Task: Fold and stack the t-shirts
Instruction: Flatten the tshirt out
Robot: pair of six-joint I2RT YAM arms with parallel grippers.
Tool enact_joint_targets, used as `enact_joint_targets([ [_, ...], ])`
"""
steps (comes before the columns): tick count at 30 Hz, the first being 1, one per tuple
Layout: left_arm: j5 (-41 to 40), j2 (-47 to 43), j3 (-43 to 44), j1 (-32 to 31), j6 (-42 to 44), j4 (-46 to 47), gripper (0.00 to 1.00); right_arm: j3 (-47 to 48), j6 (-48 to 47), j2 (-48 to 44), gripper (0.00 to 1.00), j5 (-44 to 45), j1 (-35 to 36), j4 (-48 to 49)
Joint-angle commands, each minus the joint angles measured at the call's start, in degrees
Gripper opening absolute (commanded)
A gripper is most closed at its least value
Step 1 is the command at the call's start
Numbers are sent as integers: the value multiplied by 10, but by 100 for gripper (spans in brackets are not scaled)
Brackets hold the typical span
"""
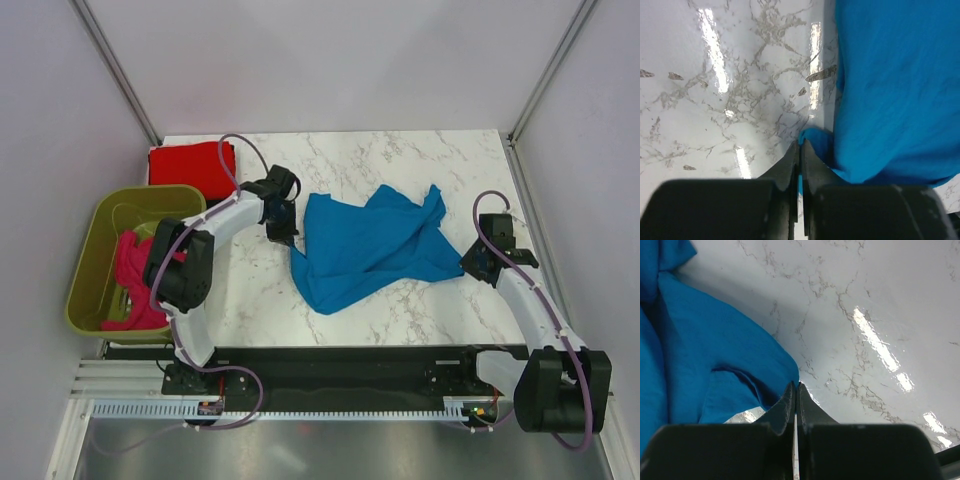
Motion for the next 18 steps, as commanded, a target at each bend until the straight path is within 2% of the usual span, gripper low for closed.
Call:
enact_joint_targets([
  [1,-26,-3,58,0,24,-27,2,16,-7,11,0,11,-3,15],
  [4,-74,-35,145,0,28,-92,2,124,-7,61,0,36,-15,-12],
  [5,-96,-42,208,0,27,-123,2,212,-8,101,0,50,-22,-20],
  [7,-111,-56,282,1,23,-151,2,319,-7,148,0,57,-62,-62],
  [10,-119,-60,451,7,5,-183,2,599,8,242,0,32,-130,-120],
  [14,-111,-79,523,20,-19,-192,2,805,18,337,0,-74,-193,-160],
  [16,-113,-97,510,21,-23,-192,2,844,14,346,0,-122,-206,-175],
  [18,-109,-131,475,21,-25,-189,2,819,7,325,0,-137,-208,-178],
])
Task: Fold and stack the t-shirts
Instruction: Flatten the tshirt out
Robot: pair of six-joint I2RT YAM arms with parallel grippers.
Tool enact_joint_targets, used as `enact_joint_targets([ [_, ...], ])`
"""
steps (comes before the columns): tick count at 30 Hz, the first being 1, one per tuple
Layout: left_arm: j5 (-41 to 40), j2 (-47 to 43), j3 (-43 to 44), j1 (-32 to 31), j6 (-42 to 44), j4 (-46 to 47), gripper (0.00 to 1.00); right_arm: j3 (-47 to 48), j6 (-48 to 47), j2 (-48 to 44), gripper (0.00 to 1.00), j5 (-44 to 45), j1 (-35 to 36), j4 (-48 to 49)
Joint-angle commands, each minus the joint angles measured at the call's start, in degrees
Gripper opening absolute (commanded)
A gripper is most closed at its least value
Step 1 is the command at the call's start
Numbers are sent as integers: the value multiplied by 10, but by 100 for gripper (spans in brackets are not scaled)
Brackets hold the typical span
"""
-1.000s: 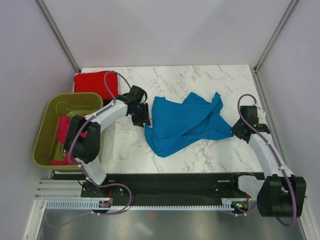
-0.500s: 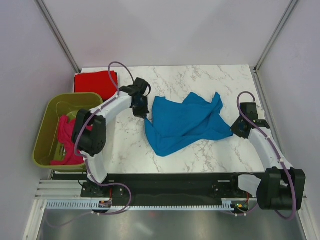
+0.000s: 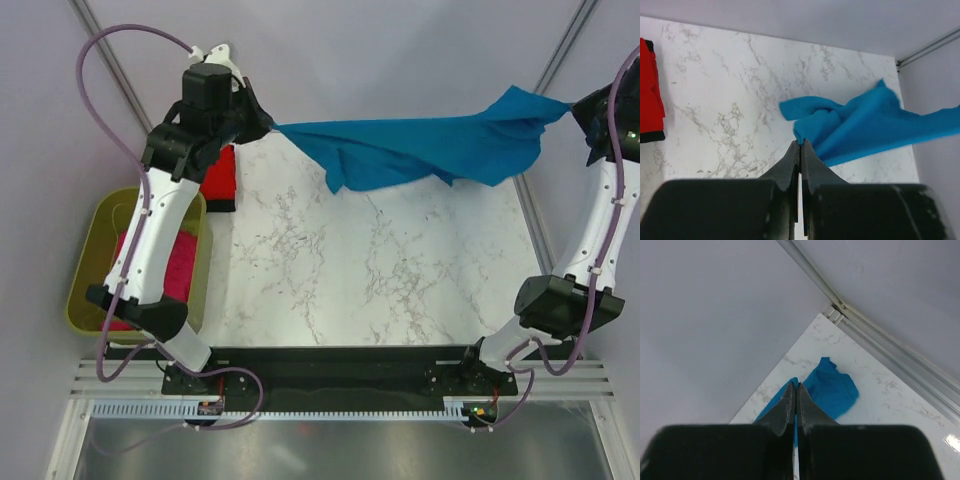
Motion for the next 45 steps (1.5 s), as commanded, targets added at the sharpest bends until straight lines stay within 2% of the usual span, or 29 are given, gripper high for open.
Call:
enact_joint_targets([
  [1,-3,-40,-84,7,-23,-28,2,-52,0,-25,0,-68,5,-58],
  [3,26,-88,-163,6,-25,-4,2,-129,8,-79,0,-80,5,-47],
  [4,47,-109,-256,4,-29,24,2,-214,10,-99,0,-103,5,-41],
  [6,62,-167,-356,3,-36,62,2,-309,29,-171,0,-123,5,-9],
  [7,82,-184,-451,2,-42,93,2,-395,36,-194,0,-132,7,2],
  [9,85,-214,-532,1,-54,112,2,-460,53,-257,0,-117,23,22],
  [10,95,-237,-602,-1,-56,122,2,-513,57,-273,0,-106,38,25],
  [13,100,-268,-716,-7,-70,146,2,-612,65,-332,0,-89,45,37],
  [16,98,-280,-790,-10,-79,158,10,-706,70,-383,0,-83,48,35],
  [20,86,-295,-828,-11,-82,159,34,-782,73,-445,0,-79,47,37],
  [23,84,-307,-841,-11,-94,160,40,-806,74,-468,0,-95,49,34],
  [29,82,-321,-868,-12,-125,160,40,-838,80,-497,0,-99,56,37],
  [36,79,-338,-923,-35,-203,149,40,-837,78,-492,0,-101,61,52],
  [41,48,-282,-927,-36,-209,156,36,-838,88,-488,0,-112,60,74],
  [45,13,-220,-883,-36,-197,163,36,-845,81,-478,0,-113,61,95],
])
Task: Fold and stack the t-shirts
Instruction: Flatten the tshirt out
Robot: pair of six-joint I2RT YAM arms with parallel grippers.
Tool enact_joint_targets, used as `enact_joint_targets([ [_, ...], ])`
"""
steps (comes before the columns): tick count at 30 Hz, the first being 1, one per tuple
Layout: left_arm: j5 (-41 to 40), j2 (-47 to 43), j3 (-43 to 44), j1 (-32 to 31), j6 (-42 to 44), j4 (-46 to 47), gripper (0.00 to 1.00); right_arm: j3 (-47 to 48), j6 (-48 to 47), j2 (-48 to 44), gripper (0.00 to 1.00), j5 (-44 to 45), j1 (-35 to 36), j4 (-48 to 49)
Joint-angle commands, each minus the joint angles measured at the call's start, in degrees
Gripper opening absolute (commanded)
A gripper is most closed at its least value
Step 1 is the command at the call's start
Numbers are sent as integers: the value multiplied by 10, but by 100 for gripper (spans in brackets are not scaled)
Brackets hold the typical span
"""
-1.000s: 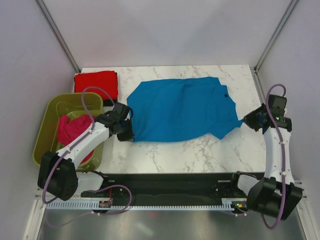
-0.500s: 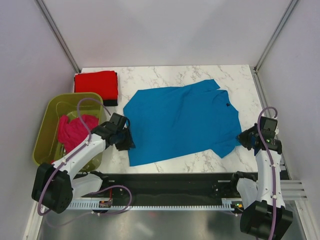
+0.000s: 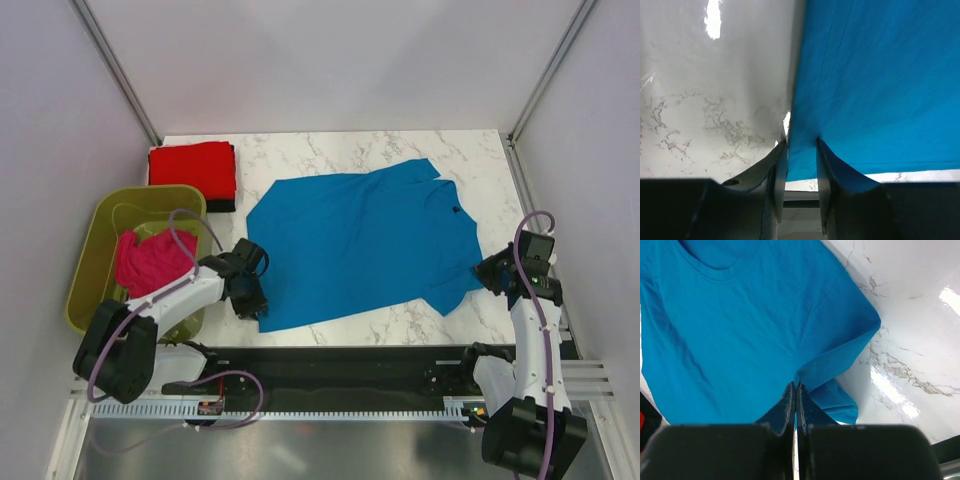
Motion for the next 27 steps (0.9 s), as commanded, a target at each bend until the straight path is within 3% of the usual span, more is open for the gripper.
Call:
enact_joint_targets([
  [1,-61,53,52,0,-13,17,36,-5,0,18,0,1,4,38],
  [10,-90,310,256,22,52,18,35,-26,3,30,0,12,12,70],
  [18,-124,399,467,35,123,-41,35,-54,68,-16,0,24,66,78],
  [22,-176,343,429,35,119,-69,37,-66,71,-32,0,26,73,77],
  [27,-119,229,277,36,99,-44,37,-67,66,-25,0,13,76,91],
])
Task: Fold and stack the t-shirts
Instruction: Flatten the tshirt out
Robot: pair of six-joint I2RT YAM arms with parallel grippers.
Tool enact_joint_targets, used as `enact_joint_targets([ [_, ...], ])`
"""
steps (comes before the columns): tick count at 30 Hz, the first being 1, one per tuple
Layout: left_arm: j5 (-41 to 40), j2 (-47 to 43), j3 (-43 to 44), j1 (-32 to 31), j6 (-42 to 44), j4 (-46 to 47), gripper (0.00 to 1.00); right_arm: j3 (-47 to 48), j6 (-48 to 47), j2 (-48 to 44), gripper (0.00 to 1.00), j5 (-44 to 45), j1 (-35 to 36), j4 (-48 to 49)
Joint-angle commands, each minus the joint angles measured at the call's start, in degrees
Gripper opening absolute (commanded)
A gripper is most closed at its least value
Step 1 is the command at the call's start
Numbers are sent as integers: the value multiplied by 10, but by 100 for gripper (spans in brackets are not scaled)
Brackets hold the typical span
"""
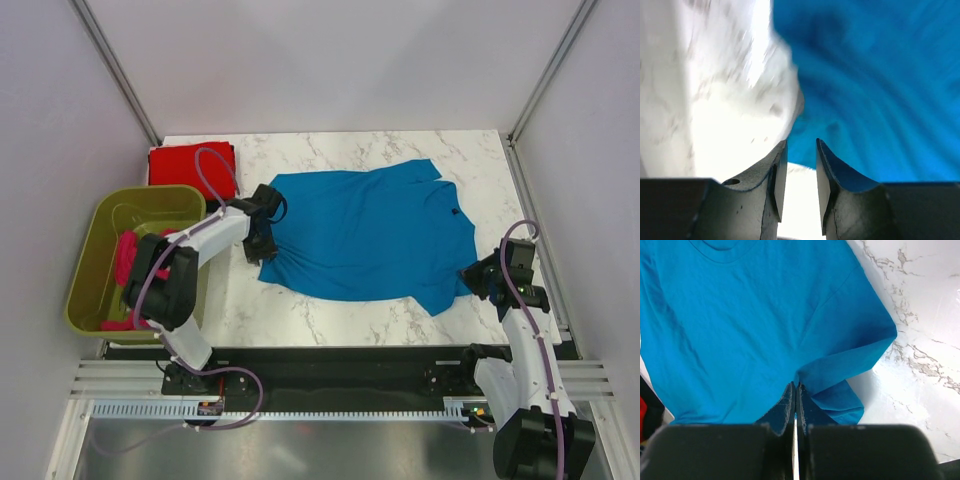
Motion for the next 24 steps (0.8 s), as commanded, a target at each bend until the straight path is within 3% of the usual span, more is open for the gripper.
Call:
enact_joint_targets([
  [1,15,-80,-85,2,2,14,37,0,7,4,0,-5,4,28],
  [4,29,-109,-129,10,3,31,38,5,1,6,0,-9,4,31],
  [10,83,-113,-137,29,-10,41,38,7,-4,2,0,-18,5,31],
  [24,85,-75,-156,37,-21,72,37,9,-6,1,0,-21,5,33],
])
